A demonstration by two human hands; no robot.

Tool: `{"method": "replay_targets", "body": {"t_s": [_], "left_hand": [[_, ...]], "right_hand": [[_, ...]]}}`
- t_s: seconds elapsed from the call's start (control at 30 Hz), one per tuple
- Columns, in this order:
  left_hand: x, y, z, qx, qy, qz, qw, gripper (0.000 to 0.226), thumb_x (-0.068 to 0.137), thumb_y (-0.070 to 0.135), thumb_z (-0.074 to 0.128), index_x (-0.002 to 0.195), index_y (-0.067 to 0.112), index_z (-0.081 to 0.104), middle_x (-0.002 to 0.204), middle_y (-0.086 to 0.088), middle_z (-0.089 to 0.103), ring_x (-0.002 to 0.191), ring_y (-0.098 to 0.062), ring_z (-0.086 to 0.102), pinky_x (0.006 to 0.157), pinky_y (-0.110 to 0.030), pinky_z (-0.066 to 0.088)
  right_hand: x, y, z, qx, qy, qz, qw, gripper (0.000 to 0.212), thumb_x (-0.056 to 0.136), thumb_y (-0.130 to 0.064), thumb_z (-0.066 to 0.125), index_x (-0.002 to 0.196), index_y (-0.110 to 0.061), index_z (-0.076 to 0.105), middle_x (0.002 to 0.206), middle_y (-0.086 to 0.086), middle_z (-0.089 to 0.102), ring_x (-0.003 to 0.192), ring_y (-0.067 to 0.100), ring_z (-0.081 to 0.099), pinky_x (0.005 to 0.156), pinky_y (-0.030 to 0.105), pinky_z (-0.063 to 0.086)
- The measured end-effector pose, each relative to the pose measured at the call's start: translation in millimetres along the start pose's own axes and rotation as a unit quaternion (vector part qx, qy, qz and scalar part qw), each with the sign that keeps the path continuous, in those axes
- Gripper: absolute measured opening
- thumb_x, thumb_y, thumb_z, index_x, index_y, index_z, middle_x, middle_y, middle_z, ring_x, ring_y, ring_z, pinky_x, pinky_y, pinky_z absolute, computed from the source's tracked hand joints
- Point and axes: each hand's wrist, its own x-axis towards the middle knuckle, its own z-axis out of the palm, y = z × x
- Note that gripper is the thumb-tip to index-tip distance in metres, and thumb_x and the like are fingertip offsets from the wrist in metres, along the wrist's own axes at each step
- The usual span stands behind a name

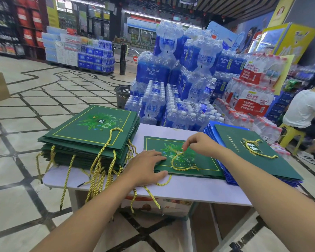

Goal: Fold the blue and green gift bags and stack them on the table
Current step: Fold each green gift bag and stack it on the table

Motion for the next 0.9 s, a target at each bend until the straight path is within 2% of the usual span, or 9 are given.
{"method": "replay_targets", "body": {"t_s": [0.13,0.23,0.33,0.5,0.6,0.67,0.73,0.83,0.9], "left_hand": [[0,1,0,0.000,-0.001,-0.001,1.000,0.066,0.094,0.066,0.052,0.153,0.037,0.046,0.160,0.015,0.039,0.149,-0.011,0.030,0.122,-0.039,0.024],[0,2,0,0.000,-0.002,-0.004,1.000,0.065,0.095,0.065,0.052,0.153,0.037,0.045,0.160,0.016,0.039,0.151,-0.011,0.028,0.123,-0.038,0.022],[-1,3,-1,0.003,-0.003,-0.004,1.000,0.063,0.096,0.061,0.052,0.153,0.036,0.045,0.161,0.015,0.038,0.151,-0.010,0.027,0.122,-0.037,0.021],[-1,4,-1,-0.001,-0.002,-0.009,1.000,0.062,0.095,0.059,0.053,0.152,0.036,0.047,0.160,0.016,0.039,0.151,-0.010,0.027,0.122,-0.036,0.022],[-1,2,0,0.000,0.000,-0.010,1.000,0.063,0.096,0.061,0.052,0.153,0.036,0.046,0.161,0.016,0.039,0.152,-0.010,0.026,0.124,-0.037,0.021],[-1,1,0,0.000,-0.001,-0.009,1.000,0.063,0.096,0.062,0.051,0.153,0.036,0.046,0.161,0.016,0.038,0.152,-0.010,0.025,0.125,-0.037,0.019],[0,2,1,0.002,-0.001,-0.008,1.000,0.063,0.096,0.063,0.051,0.153,0.036,0.045,0.161,0.016,0.037,0.153,-0.009,0.024,0.126,-0.037,0.016],[1,2,2,0.002,-0.001,-0.012,1.000,0.063,0.096,0.063,0.051,0.153,0.037,0.045,0.161,0.016,0.037,0.153,-0.009,0.024,0.126,-0.037,0.015],[1,2,3,0.001,0.001,-0.015,1.000,0.063,0.095,0.063,0.051,0.153,0.038,0.046,0.161,0.017,0.037,0.153,-0.009,0.024,0.126,-0.037,0.016]], "right_hand": [[3,1,14,0.003,0.046,0.049,0.998,0.032,0.090,-0.011,0.055,0.075,-0.031,0.075,0.087,-0.004,0.075,0.083,0.021,0.069,0.076,0.032,0.057],[6,-13,31,-0.010,0.050,0.057,0.997,0.013,0.095,-0.033,0.064,0.089,-0.027,0.073,0.091,-0.005,0.072,0.087,0.018,0.067,0.071,0.029,0.052],[13,-32,52,-0.018,0.053,0.060,0.997,0.030,0.092,-0.048,0.067,0.114,-0.028,0.072,0.102,-0.005,0.068,0.093,0.016,0.066,0.081,0.033,0.054],[22,-35,82,0.010,0.095,0.088,0.992,0.004,0.094,-0.033,0.064,0.094,-0.033,0.068,0.100,-0.006,0.071,0.096,0.019,0.065,0.081,0.034,0.054],[9,-27,80,0.172,0.152,0.081,0.970,0.006,0.100,-0.019,0.057,0.100,-0.019,0.063,0.094,-0.007,0.072,0.093,0.018,0.067,0.073,0.031,0.049],[-7,-20,78,0.275,0.172,0.080,0.942,0.009,0.099,-0.011,0.056,0.100,-0.018,0.062,0.093,-0.001,0.076,0.085,0.015,0.071,0.077,0.034,0.055],[-23,-13,78,0.306,0.175,0.066,0.934,0.018,0.096,-0.006,0.056,0.104,-0.018,0.068,0.088,0.002,0.076,0.074,0.015,0.069,0.080,0.039,0.058],[-46,-12,82,0.249,0.176,0.030,0.952,0.025,0.095,-0.011,0.058,0.104,-0.024,0.078,0.080,-0.009,0.071,0.065,0.007,0.060,0.068,0.019,0.052],[-58,-15,87,0.196,0.192,-0.001,0.962,0.016,0.094,-0.020,0.067,0.099,-0.030,0.079,0.088,-0.017,0.070,0.074,-0.001,0.059,0.064,0.008,0.041]]}}
